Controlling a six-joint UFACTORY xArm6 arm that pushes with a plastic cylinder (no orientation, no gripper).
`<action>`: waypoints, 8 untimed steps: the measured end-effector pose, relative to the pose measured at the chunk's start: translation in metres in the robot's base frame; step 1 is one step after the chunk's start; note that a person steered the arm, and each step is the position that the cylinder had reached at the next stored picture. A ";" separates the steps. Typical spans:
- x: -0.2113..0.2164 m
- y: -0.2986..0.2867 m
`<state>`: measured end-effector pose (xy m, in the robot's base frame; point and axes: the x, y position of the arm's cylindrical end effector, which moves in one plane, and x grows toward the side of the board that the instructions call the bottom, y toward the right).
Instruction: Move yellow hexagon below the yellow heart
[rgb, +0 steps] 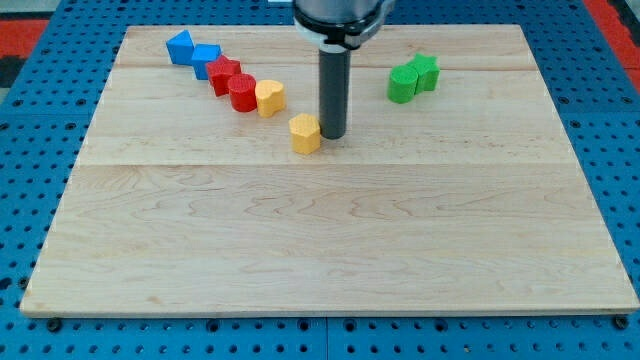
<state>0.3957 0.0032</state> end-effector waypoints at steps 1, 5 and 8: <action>0.016 -0.002; 0.044 -0.024; 0.002 -0.066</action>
<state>0.3975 -0.0628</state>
